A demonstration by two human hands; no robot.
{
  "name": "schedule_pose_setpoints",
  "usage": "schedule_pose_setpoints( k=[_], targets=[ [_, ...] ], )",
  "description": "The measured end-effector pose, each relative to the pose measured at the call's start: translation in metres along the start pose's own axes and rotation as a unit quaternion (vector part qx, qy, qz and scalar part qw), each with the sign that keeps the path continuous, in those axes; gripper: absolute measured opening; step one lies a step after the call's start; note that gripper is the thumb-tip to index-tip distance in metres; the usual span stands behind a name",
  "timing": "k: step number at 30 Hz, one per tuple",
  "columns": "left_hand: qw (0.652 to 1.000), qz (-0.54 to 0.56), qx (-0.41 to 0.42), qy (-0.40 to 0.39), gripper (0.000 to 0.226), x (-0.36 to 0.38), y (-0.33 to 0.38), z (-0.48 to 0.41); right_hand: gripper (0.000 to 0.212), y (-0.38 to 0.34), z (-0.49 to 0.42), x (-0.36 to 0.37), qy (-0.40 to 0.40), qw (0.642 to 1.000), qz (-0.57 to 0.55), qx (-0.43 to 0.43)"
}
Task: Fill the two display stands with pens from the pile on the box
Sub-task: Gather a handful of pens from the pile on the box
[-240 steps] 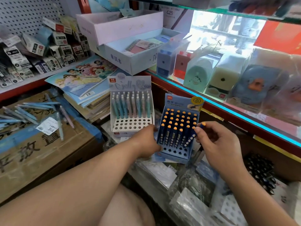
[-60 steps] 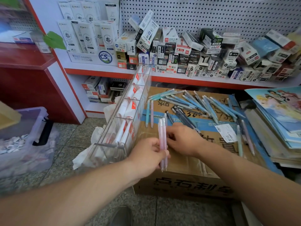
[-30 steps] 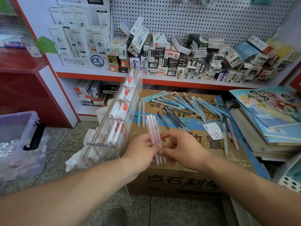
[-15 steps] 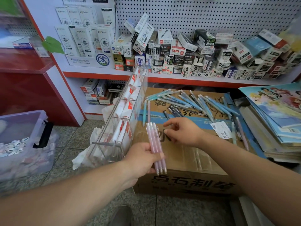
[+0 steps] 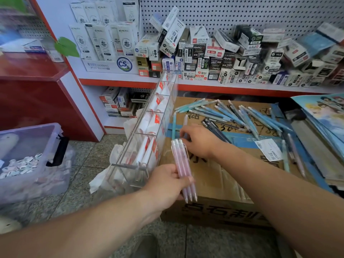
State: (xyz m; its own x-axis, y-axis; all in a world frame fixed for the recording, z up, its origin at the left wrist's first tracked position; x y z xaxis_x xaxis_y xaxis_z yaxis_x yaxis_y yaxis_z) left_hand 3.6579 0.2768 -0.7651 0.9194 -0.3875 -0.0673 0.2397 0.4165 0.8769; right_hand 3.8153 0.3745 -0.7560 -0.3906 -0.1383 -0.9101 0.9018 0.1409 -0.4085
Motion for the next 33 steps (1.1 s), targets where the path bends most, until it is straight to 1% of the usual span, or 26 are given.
schedule_pose_setpoints(
  k=[3, 7, 9, 13, 17, 19, 22, 24, 27, 30, 33],
  targets=[
    [1.0, 0.0, 0.003, 0.0, 0.014, 0.0, 0.004, -0.001, 0.017, 0.001, 0.003, -0.001, 0.034, 0.998, -0.006, 0.044],
    [1.0, 0.005, 0.006, 0.002, 0.016, 0.001, 0.012, -0.001, 0.019, 0.006, 0.009, -0.001, 0.063, 0.989, -0.087, 0.1],
    [1.0, 0.003, 0.007, 0.001, 0.017, 0.001, 0.012, 0.0, 0.021, 0.007, 0.009, -0.002, 0.055, 0.991, -0.08, 0.096],
    [1.0, -0.002, 0.009, -0.001, 0.018, -0.001, 0.011, -0.001, 0.012, 0.008, 0.011, -0.002, 0.042, 0.993, -0.037, 0.099],
    [1.0, -0.003, 0.01, 0.004, 0.015, 0.0, 0.012, -0.004, 0.013, 0.012, 0.014, -0.008, 0.027, 0.986, -0.041, 0.157],
    [1.0, -0.001, 0.014, 0.009, 0.014, 0.001, 0.013, -0.005, 0.014, 0.015, 0.02, -0.011, 0.02, 0.977, -0.082, 0.194],
    [1.0, 0.01, 0.013, 0.018, 0.013, 0.002, 0.016, -0.007, 0.01, 0.016, 0.038, -0.015, 0.001, 0.952, -0.208, 0.226],
    [1.0, 0.015, 0.013, 0.023, 0.012, 0.002, 0.017, -0.01, 0.006, 0.014, 0.054, -0.015, -0.027, 0.925, -0.304, 0.224],
    [0.999, 0.016, 0.022, 0.037, 0.011, 0.001, 0.02, -0.013, 0.013, 0.009, 0.075, -0.014, -0.077, 0.901, -0.381, 0.191],
    [0.999, 0.016, 0.026, 0.044, 0.013, 0.002, 0.022, -0.014, 0.018, 0.002, 0.094, -0.015, -0.102, 0.894, -0.404, 0.165],
    [0.999, 0.016, 0.021, 0.024, 0.015, 0.006, 0.022, -0.014, 0.018, -0.004, 0.108, -0.017, -0.097, 0.902, -0.398, 0.135]
  ],
)
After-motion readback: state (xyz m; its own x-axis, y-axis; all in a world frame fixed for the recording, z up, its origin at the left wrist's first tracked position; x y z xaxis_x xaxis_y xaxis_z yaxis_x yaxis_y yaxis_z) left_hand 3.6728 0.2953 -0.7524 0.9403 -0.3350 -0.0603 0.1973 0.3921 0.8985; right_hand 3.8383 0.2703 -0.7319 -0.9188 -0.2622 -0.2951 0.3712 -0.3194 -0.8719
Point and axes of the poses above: each hand's wrist, its own z-axis away from the middle knuckle, its own x-axis out of the palm, y = z × x, the point moved 3 cm from there along -z, towards the middle knuckle
